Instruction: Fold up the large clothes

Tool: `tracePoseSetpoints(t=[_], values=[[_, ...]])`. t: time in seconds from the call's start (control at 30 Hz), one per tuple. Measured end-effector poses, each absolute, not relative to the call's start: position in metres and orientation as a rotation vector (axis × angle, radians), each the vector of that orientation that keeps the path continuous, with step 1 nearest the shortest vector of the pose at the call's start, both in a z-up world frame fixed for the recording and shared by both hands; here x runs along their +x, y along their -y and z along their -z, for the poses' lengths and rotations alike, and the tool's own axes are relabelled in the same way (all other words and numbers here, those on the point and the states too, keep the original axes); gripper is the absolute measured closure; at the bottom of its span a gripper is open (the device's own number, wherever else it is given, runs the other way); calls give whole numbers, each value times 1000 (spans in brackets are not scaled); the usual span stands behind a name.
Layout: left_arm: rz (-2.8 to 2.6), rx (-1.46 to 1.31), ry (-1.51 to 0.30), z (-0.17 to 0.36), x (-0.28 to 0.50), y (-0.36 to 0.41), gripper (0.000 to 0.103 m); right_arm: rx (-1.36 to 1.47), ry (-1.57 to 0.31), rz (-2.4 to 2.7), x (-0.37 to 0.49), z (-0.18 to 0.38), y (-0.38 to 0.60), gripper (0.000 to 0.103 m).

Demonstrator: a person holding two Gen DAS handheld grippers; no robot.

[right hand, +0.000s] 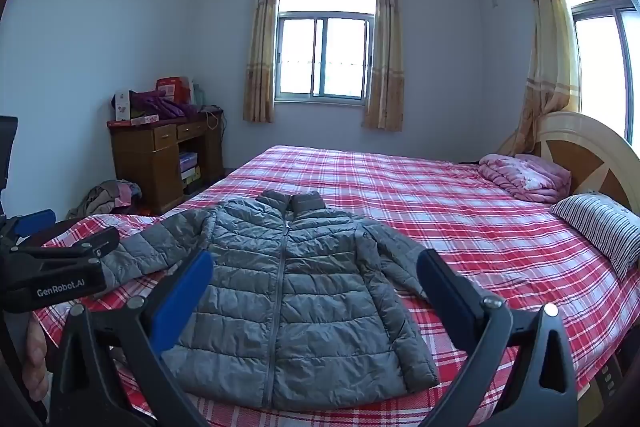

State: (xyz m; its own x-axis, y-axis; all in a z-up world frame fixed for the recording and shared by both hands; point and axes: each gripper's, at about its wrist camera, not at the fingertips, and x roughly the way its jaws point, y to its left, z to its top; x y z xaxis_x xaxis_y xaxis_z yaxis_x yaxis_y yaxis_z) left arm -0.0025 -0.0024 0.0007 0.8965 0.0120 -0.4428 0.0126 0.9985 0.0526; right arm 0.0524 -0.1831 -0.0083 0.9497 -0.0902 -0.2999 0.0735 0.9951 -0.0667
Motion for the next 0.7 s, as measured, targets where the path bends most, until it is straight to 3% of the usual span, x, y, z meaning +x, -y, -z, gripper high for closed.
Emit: tracePoseSetpoints(t=[0.7], values=[[1,32,-477,4,6,-9,1,-66,-306,73,55,13,175,0]])
